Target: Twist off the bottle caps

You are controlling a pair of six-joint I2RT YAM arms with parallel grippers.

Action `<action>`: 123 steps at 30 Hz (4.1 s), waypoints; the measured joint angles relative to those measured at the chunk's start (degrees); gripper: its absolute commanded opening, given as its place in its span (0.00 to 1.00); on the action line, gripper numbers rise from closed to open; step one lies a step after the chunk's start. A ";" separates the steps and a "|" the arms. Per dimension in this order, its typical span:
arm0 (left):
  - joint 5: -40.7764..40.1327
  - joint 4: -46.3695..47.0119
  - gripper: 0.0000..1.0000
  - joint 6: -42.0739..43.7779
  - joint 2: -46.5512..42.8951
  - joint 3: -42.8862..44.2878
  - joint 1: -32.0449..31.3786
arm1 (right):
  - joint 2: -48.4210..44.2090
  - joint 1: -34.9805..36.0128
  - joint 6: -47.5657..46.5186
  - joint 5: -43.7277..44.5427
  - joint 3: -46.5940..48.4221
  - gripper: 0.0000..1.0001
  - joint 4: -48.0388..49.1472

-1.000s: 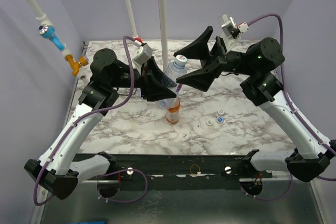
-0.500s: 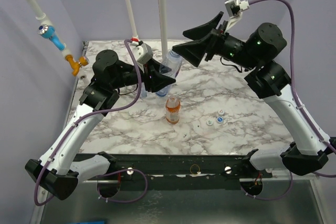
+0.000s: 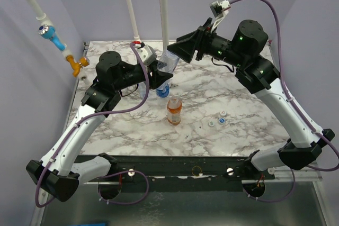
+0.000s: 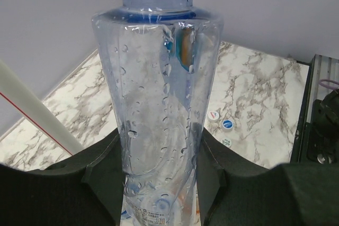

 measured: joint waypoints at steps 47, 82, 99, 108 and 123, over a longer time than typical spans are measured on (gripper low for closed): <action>21.94 2.47 0.00 -19.04 -1.16 0.83 0.07 | -8.48 0.79 -8.52 -17.70 -3.19 0.07 7.98; 16.44 -0.61 0.00 -11.82 -4.59 -2.84 0.66 | -8.04 -8.02 -0.92 30.27 -68.46 0.07 19.41; 17.33 -0.61 0.00 -11.82 -4.57 -2.97 0.72 | 3.48 -8.02 5.31 32.20 -71.43 0.76 29.97; 17.51 -0.63 0.00 -11.82 -4.22 -2.95 0.81 | -9.25 -8.02 2.80 31.98 -67.21 0.87 20.00; 17.51 -0.63 0.00 -11.82 -3.56 -2.95 1.03 | -18.82 -8.33 -2.99 -8.85 -24.50 1.00 17.84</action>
